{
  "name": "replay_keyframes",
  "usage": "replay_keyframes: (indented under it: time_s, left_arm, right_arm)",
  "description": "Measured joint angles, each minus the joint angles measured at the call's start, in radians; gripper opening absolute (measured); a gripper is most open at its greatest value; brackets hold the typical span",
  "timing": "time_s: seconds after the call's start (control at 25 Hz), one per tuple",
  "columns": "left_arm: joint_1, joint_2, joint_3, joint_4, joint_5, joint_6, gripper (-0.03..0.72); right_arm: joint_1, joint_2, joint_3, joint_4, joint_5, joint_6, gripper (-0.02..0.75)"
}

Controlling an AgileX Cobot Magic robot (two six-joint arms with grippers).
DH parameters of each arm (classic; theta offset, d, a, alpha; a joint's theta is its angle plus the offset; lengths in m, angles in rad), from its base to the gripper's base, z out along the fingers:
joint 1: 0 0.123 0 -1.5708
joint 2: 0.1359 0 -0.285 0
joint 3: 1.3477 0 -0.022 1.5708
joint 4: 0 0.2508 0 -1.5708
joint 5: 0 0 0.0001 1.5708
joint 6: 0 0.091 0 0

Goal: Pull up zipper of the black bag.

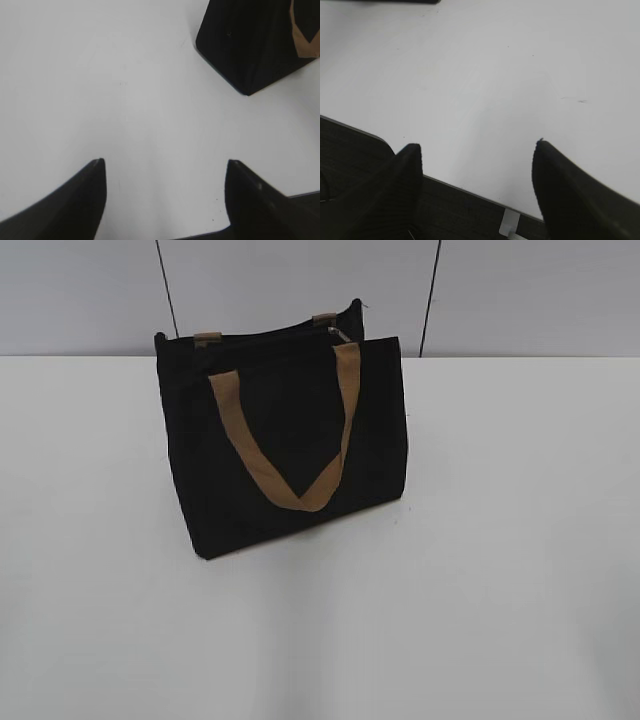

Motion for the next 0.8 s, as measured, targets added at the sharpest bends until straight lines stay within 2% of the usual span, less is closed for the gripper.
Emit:
replay_keyframes:
  time_s: [0.48, 0.8]
  left_arm:
    - [0.006, 0.0, 0.001, -0.001, -0.001, 0.0, 0.51]
    - [0.173, -0.061, 0.002, -0.001, -0.001, 0.0, 0.472]
  right_arm:
    - [0.0, 0.0, 0.0, 0.011, -0.001, -0.003, 0.522]
    - [-0.061, -0.032, 0.001, 0.02, -0.002, -0.004, 0.522]
